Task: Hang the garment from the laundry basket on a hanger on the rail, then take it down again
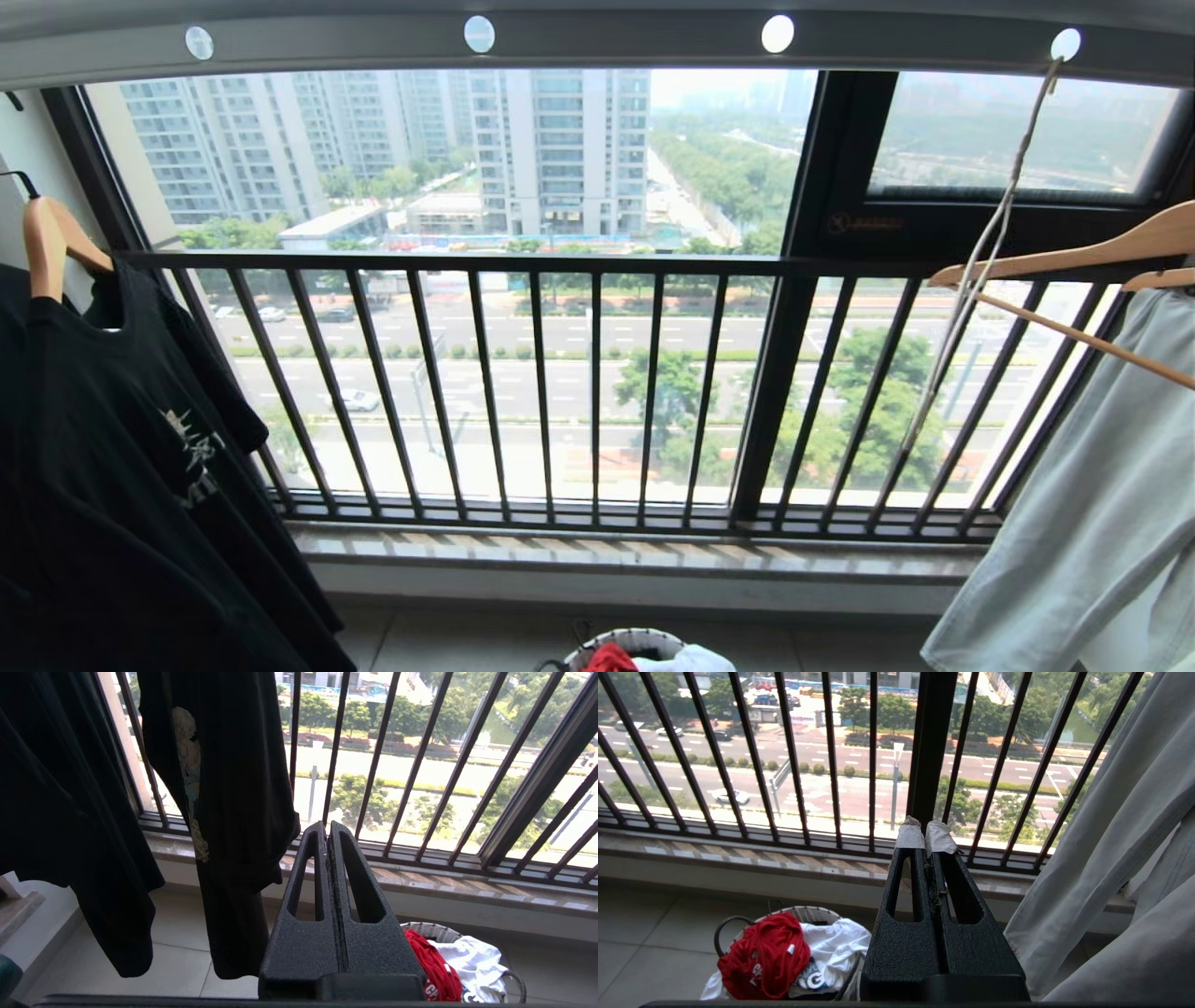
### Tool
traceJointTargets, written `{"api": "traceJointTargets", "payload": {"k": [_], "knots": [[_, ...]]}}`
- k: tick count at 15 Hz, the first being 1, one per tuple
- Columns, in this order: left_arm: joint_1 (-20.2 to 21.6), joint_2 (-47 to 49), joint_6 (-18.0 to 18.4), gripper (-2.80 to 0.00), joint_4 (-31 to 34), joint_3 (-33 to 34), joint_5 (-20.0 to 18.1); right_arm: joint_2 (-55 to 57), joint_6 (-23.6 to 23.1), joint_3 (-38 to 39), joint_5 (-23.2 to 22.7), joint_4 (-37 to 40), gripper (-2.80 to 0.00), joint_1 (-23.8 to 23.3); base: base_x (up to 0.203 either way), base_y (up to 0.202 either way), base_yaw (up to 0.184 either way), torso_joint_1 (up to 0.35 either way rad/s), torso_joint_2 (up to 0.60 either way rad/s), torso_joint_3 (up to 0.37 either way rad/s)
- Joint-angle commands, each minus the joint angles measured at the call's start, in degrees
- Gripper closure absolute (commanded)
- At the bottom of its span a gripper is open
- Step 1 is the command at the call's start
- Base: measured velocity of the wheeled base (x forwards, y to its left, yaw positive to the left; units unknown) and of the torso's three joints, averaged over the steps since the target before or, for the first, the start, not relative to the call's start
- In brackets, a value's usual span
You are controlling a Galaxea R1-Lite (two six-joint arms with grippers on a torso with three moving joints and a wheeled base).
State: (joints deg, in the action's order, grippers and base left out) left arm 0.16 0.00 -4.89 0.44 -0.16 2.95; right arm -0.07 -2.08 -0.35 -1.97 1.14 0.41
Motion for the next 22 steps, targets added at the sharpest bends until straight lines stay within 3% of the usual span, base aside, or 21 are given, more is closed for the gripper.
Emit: {"api": "traceJointTargets", "payload": {"k": [1, 22], "knots": [[0.0, 0.1, 0.0, 0.00, 0.0, 0.0, 0.0, 0.1, 0.0, 0.0, 0.0, 0.0, 0.00, 0.0, 0.000, 0.000, 0.000, 0.000, 0.00, 0.000], [0.0, 0.1, 0.0, 0.00, 0.0, 0.0, 0.0, 0.1, 0.1, 0.0, 0.0, 0.0, 0.00, 0.0, 0.000, 0.000, 0.000, 0.000, 0.00, 0.000]]}}
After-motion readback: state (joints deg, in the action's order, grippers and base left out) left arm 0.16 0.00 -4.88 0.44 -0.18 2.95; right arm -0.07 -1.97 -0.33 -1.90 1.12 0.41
